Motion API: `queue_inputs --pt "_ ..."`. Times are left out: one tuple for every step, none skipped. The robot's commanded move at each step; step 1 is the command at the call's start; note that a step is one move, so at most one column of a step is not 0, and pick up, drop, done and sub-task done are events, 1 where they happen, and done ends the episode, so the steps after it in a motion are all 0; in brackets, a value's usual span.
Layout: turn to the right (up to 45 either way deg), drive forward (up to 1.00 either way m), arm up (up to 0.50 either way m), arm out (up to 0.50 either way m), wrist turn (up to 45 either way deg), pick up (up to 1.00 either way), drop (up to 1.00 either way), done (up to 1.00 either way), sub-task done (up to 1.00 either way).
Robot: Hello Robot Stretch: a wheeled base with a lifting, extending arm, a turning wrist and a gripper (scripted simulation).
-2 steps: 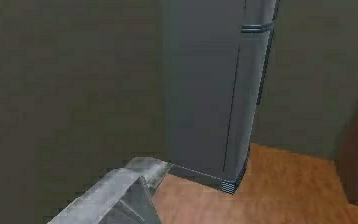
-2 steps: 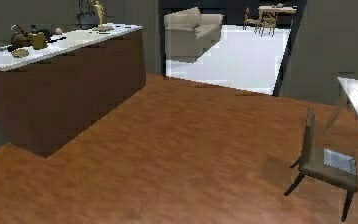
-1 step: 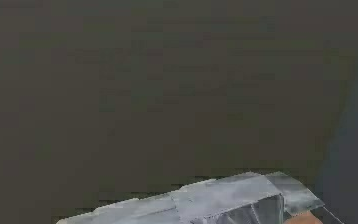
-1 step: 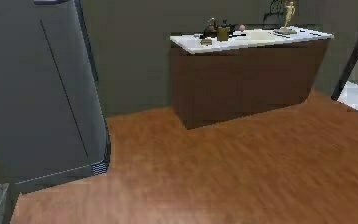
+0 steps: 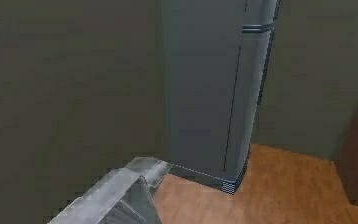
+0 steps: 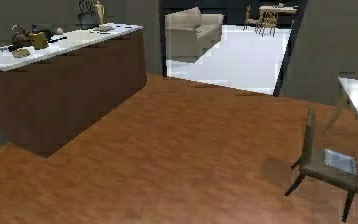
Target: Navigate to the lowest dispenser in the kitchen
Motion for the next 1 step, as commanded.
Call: queue_inputs --pt "45.0 0.0 0.0 0.0 0.0 0.0 0.0 0.0 0.0"
